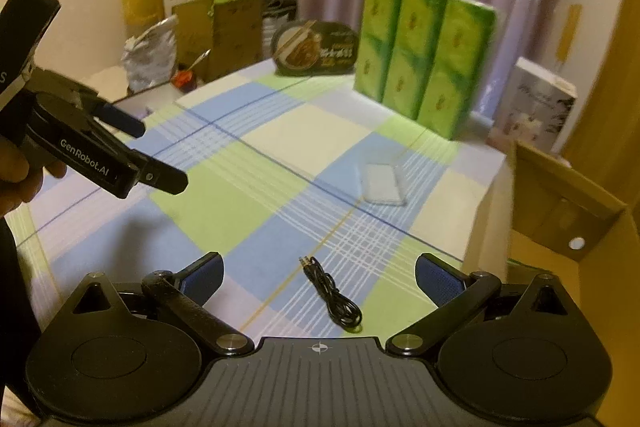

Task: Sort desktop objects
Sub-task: 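Withdraw both open grippers from the box back over the table, then grasp the black cable with the right gripper while the left grasps the clear plastic box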

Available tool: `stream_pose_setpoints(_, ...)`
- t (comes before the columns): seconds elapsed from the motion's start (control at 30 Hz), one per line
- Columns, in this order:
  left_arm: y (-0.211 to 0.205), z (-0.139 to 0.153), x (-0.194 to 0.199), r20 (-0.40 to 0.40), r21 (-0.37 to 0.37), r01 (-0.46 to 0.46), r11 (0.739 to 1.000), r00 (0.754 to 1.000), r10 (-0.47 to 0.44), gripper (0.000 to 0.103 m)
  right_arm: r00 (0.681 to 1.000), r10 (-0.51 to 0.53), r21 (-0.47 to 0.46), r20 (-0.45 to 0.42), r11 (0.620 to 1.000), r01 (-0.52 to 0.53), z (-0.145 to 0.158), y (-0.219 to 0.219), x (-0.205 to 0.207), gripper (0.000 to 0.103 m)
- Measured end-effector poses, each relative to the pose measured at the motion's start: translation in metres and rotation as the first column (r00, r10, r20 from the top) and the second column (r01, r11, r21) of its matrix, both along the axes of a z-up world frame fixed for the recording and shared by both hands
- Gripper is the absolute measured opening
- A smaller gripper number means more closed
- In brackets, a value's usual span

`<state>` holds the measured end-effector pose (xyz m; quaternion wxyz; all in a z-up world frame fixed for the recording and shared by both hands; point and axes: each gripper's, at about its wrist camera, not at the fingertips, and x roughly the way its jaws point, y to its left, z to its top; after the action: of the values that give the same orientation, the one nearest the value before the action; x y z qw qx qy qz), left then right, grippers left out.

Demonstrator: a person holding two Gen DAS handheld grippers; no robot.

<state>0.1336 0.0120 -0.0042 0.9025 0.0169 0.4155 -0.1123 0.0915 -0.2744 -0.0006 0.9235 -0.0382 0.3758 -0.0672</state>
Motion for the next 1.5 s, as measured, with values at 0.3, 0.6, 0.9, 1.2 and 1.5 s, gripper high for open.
stream_pose_setpoints(0.3, 0.000, -0.012, 0.033, -0.005, 0.022, 0.058, 0.998, 0.998, -0.058, 0.102, 0.982, 0.057, -0.006, -0.178, 0.998, -0.059, -0.020, -0.022, 0.045, 0.065)
stream_pose_setpoints(0.6, -0.011, -0.020, 0.053, -0.007, 0.128, 0.281, 0.951, 0.959, -0.282, 0.102, 0.883, 0.185, 0.024, -0.431, 0.981, -0.194, -0.044, -0.032, 0.082, 0.050)
stream_pose_setpoints(0.9, -0.024, -0.031, 0.062, 0.008, 0.304, 0.566, 0.766, 0.802, -0.597, 0.101, 0.773, 0.247, 0.065, -0.584, 0.964, -0.259, -0.074, -0.041, 0.117, 0.039)
stream_pose_setpoints(1.2, -0.038, -0.064, 0.072, -0.068, 0.503, 0.750, 0.429, 0.529, -0.846, 0.101, 0.722, 0.280, 0.097, -0.633, 0.954, -0.285, -0.090, -0.047, 0.120, 0.027)
stream_pose_setpoints(1.5, -0.064, -0.087, 0.108, -0.190, 0.649, 0.752, 0.116, 0.307, -0.932, 0.093, 0.733, 0.300, 0.101, -0.610, 0.948, -0.303, -0.084, -0.052, 0.116, 0.010)
